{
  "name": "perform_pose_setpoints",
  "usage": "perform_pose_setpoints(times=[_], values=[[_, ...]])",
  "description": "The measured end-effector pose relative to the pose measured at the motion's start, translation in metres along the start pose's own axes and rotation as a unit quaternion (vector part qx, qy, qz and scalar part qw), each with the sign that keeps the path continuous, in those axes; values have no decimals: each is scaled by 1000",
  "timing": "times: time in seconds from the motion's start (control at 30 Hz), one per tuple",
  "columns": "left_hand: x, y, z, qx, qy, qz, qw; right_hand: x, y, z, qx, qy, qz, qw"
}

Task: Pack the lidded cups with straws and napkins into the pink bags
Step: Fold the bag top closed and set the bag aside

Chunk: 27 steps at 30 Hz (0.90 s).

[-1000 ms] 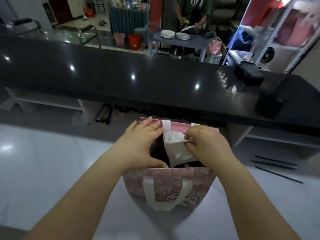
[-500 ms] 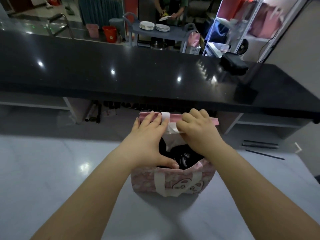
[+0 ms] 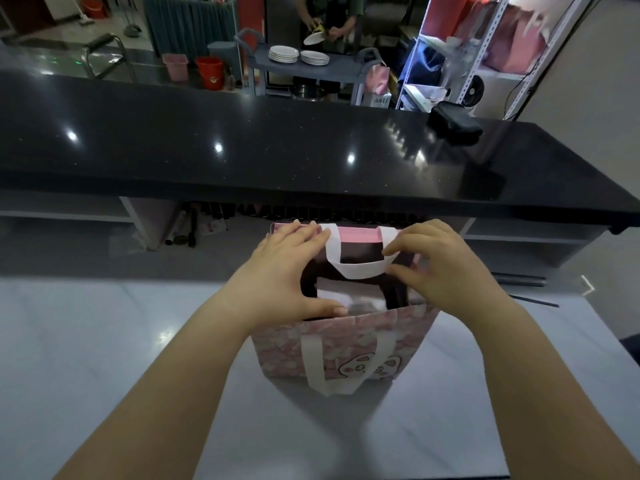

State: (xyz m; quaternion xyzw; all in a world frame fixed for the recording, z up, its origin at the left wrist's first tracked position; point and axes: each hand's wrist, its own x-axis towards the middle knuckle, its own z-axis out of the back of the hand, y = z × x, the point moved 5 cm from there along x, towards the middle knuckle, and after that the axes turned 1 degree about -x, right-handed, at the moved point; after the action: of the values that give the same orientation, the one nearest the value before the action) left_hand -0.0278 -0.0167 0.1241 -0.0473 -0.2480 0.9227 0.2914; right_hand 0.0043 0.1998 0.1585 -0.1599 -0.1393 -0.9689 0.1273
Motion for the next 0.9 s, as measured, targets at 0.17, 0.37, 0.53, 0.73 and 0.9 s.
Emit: perform_pose_setpoints(times=[0.17,0.37,0.53,0.73,0.9], values=[[-15,9,10,-94,-57,-21,994,-24,-21,5,101,-33,-59,993],[-37,38,10,-162,-136,24,977,-51,-51,-6,268,-69,-177,944],[-54,54,-11,-335,-178,30,925,-72,-58,-24,458,-17,-207,864],[-71,71,-45,-419,-179,57,888,-96,-49,-54,553,19,-185,812],[-68,65,-51,-407,-253,111,871,-98,-39,-69,571,-109,-227,782]])
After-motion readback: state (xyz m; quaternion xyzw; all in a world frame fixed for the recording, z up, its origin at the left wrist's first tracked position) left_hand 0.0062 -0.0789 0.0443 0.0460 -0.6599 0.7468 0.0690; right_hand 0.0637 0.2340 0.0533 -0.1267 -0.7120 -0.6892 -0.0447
